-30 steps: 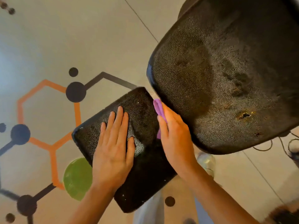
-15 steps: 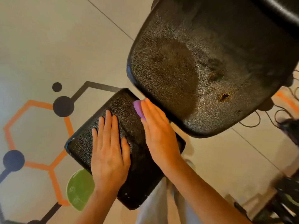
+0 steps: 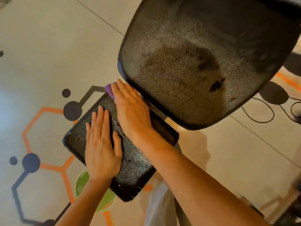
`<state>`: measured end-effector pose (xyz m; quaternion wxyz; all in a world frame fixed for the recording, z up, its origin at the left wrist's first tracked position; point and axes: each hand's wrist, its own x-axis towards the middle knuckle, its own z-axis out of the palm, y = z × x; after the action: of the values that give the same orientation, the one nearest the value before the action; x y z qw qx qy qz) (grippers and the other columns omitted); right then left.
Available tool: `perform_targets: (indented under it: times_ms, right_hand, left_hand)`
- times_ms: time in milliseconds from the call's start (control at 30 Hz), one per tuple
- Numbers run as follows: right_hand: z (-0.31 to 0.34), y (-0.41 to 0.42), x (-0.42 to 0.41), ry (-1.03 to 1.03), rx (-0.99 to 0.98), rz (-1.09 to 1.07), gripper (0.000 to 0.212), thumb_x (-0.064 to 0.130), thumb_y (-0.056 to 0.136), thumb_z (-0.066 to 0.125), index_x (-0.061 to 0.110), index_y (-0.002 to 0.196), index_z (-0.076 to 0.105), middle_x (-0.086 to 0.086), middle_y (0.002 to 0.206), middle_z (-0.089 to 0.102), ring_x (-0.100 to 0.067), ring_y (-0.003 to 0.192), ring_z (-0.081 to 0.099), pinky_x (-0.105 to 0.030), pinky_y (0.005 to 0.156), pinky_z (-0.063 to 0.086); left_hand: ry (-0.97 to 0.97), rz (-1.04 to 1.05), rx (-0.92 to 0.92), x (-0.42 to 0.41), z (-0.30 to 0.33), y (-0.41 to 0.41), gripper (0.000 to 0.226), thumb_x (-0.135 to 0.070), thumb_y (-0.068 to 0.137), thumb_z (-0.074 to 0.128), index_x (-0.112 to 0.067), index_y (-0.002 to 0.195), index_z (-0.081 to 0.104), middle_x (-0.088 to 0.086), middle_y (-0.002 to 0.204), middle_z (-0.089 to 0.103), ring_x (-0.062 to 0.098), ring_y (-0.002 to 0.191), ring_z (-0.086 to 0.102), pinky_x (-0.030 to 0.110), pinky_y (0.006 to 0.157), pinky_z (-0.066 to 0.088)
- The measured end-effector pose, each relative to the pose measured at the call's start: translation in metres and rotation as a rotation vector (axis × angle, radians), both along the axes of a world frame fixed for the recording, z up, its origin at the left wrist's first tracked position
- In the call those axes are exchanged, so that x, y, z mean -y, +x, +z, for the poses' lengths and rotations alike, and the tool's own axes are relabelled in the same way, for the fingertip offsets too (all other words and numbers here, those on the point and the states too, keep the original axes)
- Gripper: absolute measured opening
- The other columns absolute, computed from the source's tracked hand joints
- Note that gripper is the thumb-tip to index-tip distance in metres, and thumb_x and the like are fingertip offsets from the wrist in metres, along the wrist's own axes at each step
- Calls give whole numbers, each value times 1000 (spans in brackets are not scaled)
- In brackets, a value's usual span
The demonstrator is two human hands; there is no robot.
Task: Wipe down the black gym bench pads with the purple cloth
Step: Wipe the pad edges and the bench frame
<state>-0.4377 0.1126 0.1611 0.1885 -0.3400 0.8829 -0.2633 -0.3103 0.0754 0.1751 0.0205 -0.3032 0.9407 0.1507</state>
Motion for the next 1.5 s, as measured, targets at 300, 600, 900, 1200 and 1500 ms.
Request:
perform_targets:
  times_ms: [300,600,900,1200,1500]
  right_hand:
    - [3,60,-148,-51,-7,-186,46,14,96,43,6,141,44,-6,152,37,-23,144,27,-48,112,32]
    - [-9,63,-121,-9,-97,-290,48,35,102,27,15,144,41,-5,156,29,-24,147,19,-47,118,19]
    - [11,170,-92,153,-190,-216,56,19,95,49,13,148,32,-7,157,26,-26,147,17,-46,118,22]
    - [36,184,-13,228,-60,-778,71,12,86,45,2,150,16,-21,158,6,-36,147,4,-48,119,13]
    - [12,119,-28,228,-75,-988,61,14,98,39,2,151,12,-19,159,2,-33,148,-1,-47,121,6]
  left_hand:
    - [0,3,-43,2,-2,2,57,-27,98,33,-11,152,26,4,162,18,22,151,13,38,124,7]
    - [-13,1,-57,1,-1,1,55,-28,101,31,-13,153,22,3,163,15,19,151,9,34,124,4]
    - [112,-68,-76,10,2,6,54,-22,102,35,-11,153,22,5,163,10,21,152,4,33,123,1]
    - [8,-527,25,59,8,30,56,-34,103,29,-9,153,22,6,163,13,23,151,9,36,122,6]
    - [-50,-541,-11,58,-1,31,59,-35,101,23,-9,153,20,8,163,13,23,151,9,35,123,4]
